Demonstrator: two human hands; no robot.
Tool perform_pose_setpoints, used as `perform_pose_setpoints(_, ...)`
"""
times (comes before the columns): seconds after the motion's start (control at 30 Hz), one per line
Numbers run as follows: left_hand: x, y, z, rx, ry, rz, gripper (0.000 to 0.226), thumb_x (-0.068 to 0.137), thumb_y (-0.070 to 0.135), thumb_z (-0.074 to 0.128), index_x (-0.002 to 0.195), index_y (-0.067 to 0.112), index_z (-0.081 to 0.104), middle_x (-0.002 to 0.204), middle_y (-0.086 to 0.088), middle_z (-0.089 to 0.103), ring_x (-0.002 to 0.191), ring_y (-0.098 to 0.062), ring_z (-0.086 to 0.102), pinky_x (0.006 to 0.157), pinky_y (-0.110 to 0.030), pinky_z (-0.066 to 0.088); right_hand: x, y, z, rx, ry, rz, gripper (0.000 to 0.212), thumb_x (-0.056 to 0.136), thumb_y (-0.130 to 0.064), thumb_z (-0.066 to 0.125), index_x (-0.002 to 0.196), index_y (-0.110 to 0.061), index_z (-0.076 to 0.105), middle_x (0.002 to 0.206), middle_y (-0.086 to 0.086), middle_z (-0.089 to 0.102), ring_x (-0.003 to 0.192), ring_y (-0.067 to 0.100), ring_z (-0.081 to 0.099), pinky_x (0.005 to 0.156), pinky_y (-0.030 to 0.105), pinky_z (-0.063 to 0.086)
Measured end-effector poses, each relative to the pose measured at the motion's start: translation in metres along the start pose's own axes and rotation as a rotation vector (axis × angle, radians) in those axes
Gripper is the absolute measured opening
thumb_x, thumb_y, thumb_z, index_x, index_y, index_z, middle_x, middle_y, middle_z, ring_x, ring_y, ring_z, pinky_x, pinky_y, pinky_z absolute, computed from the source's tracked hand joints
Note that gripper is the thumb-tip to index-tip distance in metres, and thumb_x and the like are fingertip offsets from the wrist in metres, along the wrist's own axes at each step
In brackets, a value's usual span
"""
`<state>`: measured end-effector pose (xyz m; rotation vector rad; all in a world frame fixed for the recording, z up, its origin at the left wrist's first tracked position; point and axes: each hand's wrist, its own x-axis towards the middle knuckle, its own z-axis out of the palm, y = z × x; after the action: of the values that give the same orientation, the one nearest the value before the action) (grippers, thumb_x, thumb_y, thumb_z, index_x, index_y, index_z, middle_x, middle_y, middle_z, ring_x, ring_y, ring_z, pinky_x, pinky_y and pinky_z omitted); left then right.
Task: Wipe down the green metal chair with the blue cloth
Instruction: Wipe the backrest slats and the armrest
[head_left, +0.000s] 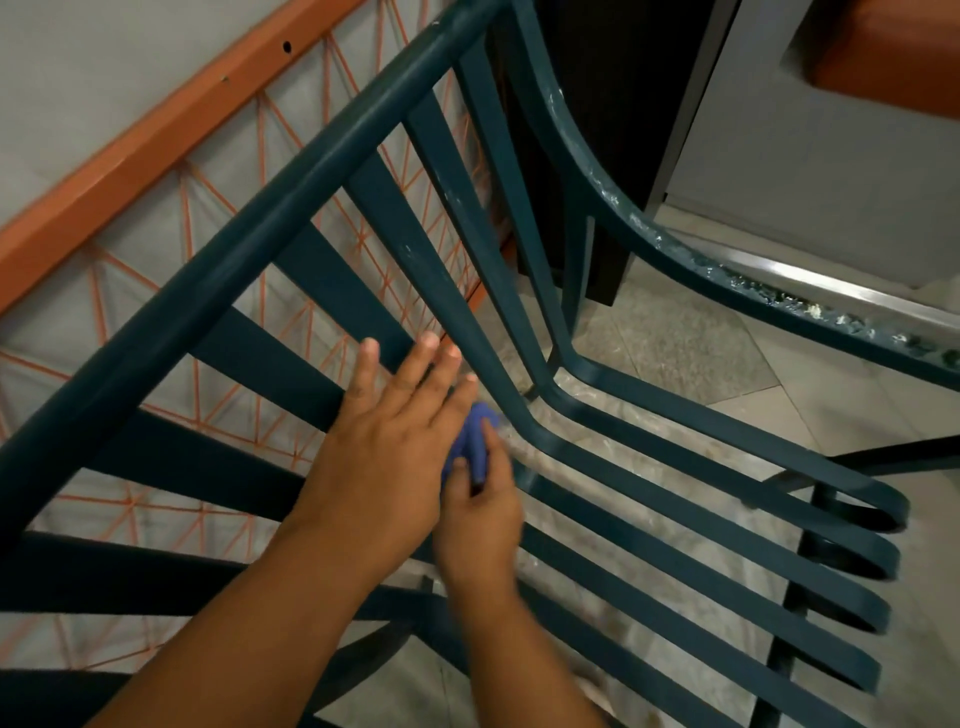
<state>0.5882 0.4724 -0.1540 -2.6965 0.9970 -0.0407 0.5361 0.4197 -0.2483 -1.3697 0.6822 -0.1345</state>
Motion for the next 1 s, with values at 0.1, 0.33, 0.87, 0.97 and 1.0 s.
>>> perform_pose_setpoints(0.1,0.001,-0.012,-0.011,0.027,0.083,-0.055,0.06,0.083,0.028,0.038,0.14,0.011,0.039,0.15,-0.01,0.035,0.144,-0.031,0.017,0.112,-0.063,0.001,-0.035,-0.01,0.029,0.018,-0.089,-0.429,0.054,0.096,-0.005,0.055,0.142,-0.029,0.041,0.145,-0.004,0.047,0.135,0.01,0.043,0.109,0.03,0.039)
perform_pose_setpoints(0.33,0.002,-0.018,-0.012,0.019,0.051,-0.044,0.06,0.078,0.027,0.038,0.135,0.011,0.049,0.147,-0.012,0.041,0.142,-0.032,0.023,0.111,-0.061,-0.003,-0.022,0.074,0.019,-0.238,-0.023,-0.316,0.085,0.092,0.0,0.051,0.143,-0.057,0.015,0.157,-0.014,0.021,0.145,0.003,0.019,0.118,0.029,0.022)
perform_pose_setpoints(0.87,-0.015,-0.006,0.009,0.068,-0.076,-0.024,0.074,0.062,0.014,0.073,0.132,0.014,0.054,0.149,-0.012,0.037,0.143,-0.03,0.02,0.112,-0.056,-0.01,0.001,0.108,-0.095,-1.448,-0.425,0.126,0.077,0.096,-0.023,0.055,0.153,-0.027,0.004,0.162,0.009,-0.003,0.147,0.035,0.003,0.118,0.05,0.009)
perform_pose_setpoints(0.97,-0.008,-0.014,-0.002,0.016,0.019,-0.024,0.067,0.06,0.006,0.073,0.125,0.008,0.06,0.142,-0.014,0.047,0.139,-0.032,0.031,0.113,-0.059,-0.001,-0.001,0.096,-0.106,-1.344,-0.326,0.298,0.071,0.095,-0.024,0.056,0.152,-0.028,0.014,0.16,0.008,0.014,0.142,0.033,0.023,0.116,0.044,0.023)
perform_pose_setpoints(1.0,-0.005,-0.017,-0.008,0.012,0.039,-0.026,0.066,0.062,0.006,0.072,0.126,0.008,0.059,0.144,-0.014,0.045,0.14,-0.031,0.03,0.113,-0.06,-0.001,0.003,0.091,-0.106,-1.239,-0.256,0.337,0.065,0.095,-0.021,0.055,0.151,-0.027,0.022,0.156,0.009,0.027,0.135,0.031,0.035,0.112,0.042,0.032)
